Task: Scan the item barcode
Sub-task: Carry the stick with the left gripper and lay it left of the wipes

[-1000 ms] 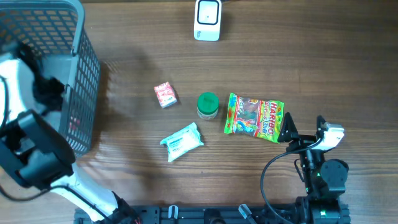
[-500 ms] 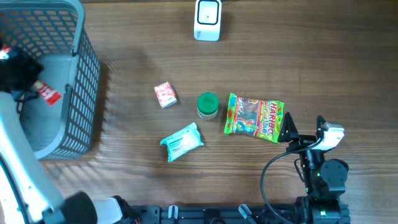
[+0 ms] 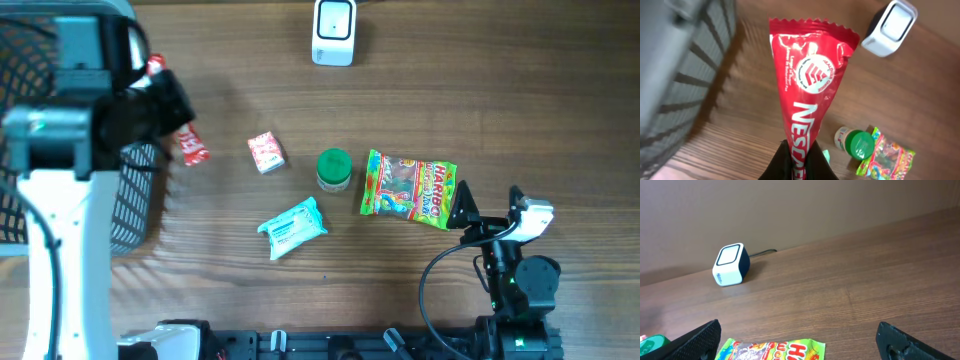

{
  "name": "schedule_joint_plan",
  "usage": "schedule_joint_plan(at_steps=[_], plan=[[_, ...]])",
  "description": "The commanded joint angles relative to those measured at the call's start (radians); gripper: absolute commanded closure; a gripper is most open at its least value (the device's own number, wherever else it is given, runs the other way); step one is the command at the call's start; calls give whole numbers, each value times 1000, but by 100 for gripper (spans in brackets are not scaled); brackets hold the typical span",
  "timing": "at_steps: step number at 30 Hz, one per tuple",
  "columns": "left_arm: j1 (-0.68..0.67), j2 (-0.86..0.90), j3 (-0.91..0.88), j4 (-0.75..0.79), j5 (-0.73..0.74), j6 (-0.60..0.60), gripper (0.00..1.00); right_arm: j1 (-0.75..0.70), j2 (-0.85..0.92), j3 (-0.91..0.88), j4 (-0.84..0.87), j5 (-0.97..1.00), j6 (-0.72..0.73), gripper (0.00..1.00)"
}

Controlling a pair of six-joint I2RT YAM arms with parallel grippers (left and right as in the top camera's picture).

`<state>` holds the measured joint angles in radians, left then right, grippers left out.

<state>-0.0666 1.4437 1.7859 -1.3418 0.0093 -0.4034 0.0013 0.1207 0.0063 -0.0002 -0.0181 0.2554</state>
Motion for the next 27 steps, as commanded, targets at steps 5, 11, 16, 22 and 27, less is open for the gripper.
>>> schedule_joint_plan(at_steps=[5,11,16,22,27], plan=[[-73,19,-377,208,-33,-76,96,4,0,-1,5,-5,-16,0],[-89,19,-785,587,-32,-117,96,4,0,-1,5,-5,-16,0],[-89,19,-1021,786,17,-138,96,4,0,-1,5,-5,-17,0],[-95,8,-1048,803,29,-137,40,4,0,-1,5,-5,-17,0],[-95,-95,-882,698,-5,-129,0,4,0,-1,5,-5,-17,0]])
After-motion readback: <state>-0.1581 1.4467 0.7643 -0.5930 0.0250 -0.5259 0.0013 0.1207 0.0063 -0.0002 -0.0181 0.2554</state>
